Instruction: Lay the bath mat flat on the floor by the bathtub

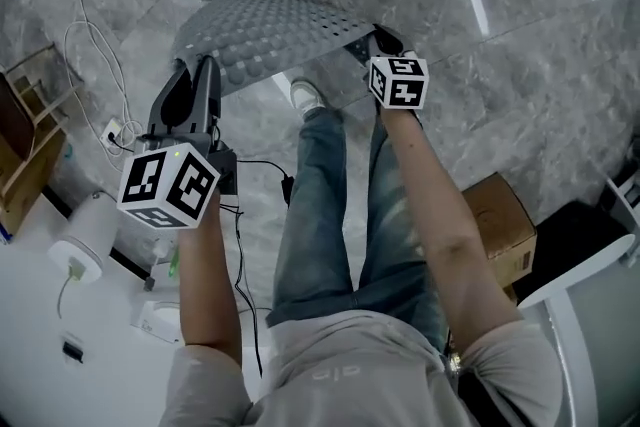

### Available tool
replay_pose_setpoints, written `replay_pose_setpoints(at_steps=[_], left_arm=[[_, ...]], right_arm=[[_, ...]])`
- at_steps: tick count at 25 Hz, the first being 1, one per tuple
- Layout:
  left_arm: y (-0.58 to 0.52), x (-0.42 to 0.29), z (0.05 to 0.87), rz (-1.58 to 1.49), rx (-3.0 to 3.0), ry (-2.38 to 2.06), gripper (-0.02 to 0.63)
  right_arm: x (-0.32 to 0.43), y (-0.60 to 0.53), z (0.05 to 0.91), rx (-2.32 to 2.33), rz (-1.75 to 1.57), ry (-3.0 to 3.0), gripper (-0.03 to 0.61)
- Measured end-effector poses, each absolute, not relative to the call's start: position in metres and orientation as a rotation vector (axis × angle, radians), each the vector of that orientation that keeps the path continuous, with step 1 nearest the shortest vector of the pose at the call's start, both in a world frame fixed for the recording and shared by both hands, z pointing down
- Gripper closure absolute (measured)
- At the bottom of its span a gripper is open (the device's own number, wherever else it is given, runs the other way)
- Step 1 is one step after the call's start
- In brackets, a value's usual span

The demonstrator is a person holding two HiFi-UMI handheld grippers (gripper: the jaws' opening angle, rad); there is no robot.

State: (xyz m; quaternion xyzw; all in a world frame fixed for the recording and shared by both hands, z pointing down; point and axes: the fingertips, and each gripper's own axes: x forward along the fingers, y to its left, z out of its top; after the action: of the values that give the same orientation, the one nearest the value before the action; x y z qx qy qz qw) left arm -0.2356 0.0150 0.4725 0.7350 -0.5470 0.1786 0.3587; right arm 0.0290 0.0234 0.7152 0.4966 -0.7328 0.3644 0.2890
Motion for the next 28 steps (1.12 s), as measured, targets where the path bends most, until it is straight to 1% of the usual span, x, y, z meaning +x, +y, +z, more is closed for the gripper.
replay_pose_setpoints(at_steps=[10, 14, 18, 22, 25, 28], left_arm=[[-0.043, -0.149, 0.53, 0.408, 1.978, -1.213, 0.549], [-0.065, -0.124, 0.58, 0.452, 2.003, -1.143, 0.543], [-0.066, -0.125, 0.683, 0.594, 1.919, -1.107, 0.538], [-0.058, -0.145, 0.778, 0.759, 1.875, -1.092, 0.537], [-0.041, -0.166, 0.833, 0.85, 1.835, -1.076, 0.535], [-0.023, -0.178, 0.87, 0.964, 1.847, -1.032, 0.531]], right_arm=[[0.178, -0.043, 0.666, 1.511, 0.739, -1.771, 0.535], [0.213, -0.055, 0.683, 1.536, 0.678, -1.716, 0.534], [0.213, -0.04, 0.763, 1.422, 0.71, -1.68, 0.528], [0.184, -0.003, 0.841, 1.224, 0.736, -1.684, 0.52], [0.156, 0.036, 0.883, 1.071, 0.794, -1.69, 0.503], [0.139, 0.067, 0.919, 0.971, 0.849, -1.688, 0.497]])
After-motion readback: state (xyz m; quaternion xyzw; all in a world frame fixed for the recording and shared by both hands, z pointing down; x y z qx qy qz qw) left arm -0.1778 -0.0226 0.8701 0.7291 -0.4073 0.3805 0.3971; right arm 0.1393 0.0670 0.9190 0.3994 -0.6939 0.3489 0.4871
